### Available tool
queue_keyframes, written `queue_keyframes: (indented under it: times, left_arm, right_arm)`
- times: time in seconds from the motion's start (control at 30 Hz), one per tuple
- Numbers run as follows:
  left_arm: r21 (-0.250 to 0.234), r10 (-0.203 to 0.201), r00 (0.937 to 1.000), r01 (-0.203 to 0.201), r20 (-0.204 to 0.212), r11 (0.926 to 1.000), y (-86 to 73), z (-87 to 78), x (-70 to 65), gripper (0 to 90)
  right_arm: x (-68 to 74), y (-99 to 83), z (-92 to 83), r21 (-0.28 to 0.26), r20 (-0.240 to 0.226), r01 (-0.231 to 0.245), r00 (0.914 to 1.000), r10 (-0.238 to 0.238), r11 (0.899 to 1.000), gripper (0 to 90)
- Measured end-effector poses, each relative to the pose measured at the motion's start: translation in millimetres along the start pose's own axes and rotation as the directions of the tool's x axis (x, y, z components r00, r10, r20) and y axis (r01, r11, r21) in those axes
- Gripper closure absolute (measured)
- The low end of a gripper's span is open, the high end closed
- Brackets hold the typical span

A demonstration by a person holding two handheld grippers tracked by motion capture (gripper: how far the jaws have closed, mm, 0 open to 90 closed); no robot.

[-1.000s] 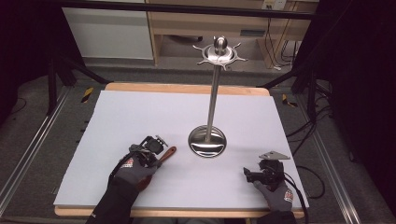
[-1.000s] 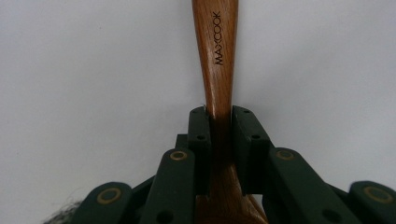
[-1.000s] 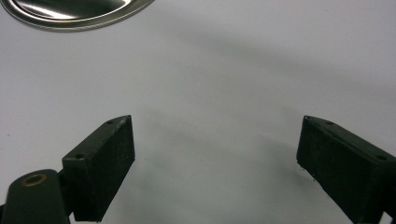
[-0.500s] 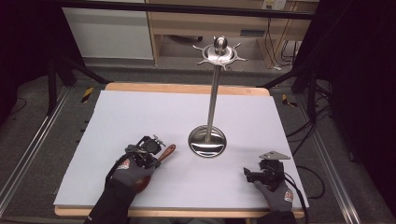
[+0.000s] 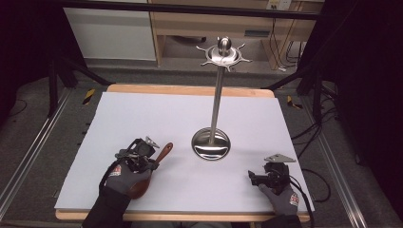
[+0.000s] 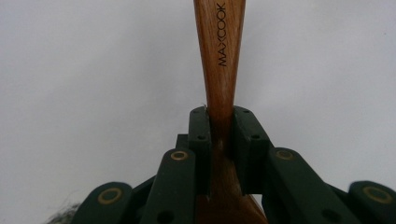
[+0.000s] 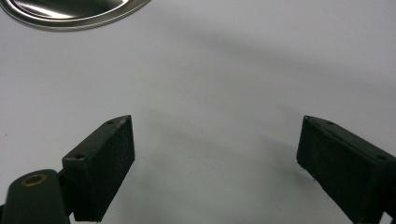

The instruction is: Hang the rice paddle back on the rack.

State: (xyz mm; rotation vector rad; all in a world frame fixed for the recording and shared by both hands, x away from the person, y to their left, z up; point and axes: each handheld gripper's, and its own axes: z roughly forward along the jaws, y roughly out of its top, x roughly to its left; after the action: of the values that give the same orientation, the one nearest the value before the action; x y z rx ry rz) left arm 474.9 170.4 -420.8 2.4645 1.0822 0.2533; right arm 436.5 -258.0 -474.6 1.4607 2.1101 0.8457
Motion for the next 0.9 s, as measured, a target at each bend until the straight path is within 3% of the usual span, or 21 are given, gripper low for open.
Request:
queue_keyframes:
  times: [0.57, 0.77, 0.9]
  left_arm:
    - [-0.136, -0.01, 0.9999, 0.01, 0.002, 0.9907, -7.2, -32.8, -1.9, 78.3]
    - [-0.185, -0.025, 0.9997, 0.025, 0.001, 0.9824, -9.0, -39.6, -0.7, 78.3]
    - [-0.233, -0.038, 0.9993, 0.037, -0.002, 0.9718, -10.4, -44.9, 0.2, 78.3]
  right_arm:
    - [0.1, -0.2, 0.0, 0.003, -0.001, -0.007, 1.0, 0.007, 1.0, 11.6]
    - [0.0, -0.2, -0.1, 0.003, 0.0, -0.008, 1.0, 0.008, 1.0, 11.5]
    - [0.2, -0.2, -0.1, 0.004, 0.0, -0.007, 1.0, 0.007, 1.0, 11.5]
